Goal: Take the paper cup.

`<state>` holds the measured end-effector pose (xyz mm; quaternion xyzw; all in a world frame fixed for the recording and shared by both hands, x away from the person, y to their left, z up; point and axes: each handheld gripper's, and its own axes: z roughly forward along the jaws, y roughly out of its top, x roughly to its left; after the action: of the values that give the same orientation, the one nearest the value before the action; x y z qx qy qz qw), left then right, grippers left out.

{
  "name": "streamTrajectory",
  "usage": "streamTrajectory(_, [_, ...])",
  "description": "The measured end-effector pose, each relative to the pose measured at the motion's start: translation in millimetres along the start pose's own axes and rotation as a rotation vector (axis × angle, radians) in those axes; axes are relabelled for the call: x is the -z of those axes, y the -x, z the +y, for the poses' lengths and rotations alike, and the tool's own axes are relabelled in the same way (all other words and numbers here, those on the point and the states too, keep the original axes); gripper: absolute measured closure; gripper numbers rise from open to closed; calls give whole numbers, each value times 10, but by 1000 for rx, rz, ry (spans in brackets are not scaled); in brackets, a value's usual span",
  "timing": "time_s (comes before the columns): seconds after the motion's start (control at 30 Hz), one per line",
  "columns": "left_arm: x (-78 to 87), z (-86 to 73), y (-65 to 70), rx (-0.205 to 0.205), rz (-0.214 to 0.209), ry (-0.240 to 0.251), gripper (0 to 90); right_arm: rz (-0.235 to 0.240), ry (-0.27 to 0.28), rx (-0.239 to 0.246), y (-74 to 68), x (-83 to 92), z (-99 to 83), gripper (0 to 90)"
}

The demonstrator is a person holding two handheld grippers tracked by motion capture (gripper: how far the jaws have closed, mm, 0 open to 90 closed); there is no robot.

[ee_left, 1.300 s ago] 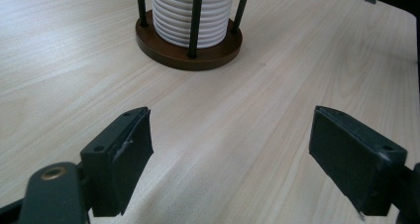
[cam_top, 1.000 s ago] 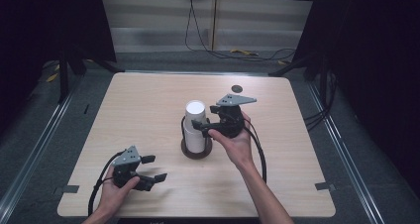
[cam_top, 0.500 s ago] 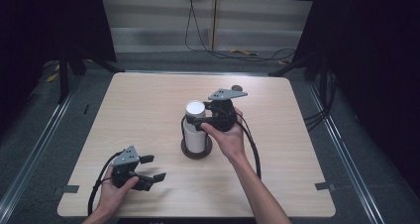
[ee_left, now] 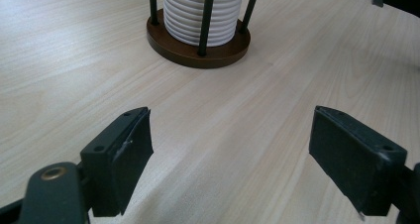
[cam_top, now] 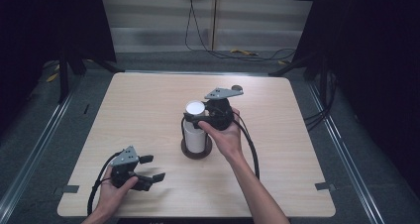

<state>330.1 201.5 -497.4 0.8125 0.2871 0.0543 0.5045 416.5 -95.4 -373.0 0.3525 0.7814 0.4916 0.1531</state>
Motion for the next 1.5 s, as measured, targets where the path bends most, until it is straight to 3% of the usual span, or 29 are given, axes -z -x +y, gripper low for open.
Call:
streamTrajectory(0.4, [-26, -6, 5, 4, -10, -7, 169, -2, 35, 15, -8, 42, 69, 336])
streamTrajectory(0.9, [-10, -13, -16, 18, -7, -2, 169, 31, 134, -31, 46, 163, 129, 349])
streamTrajectory(1.1, [-14, -14, -13, 13, -8, -6, 168, 48, 149, -51, 53, 197, 134, 351])
streamTrajectory(1.5, [-20, -17, -14, 19, -14, -6, 169, 48, 158, -38, 29, 227, 183, 356])
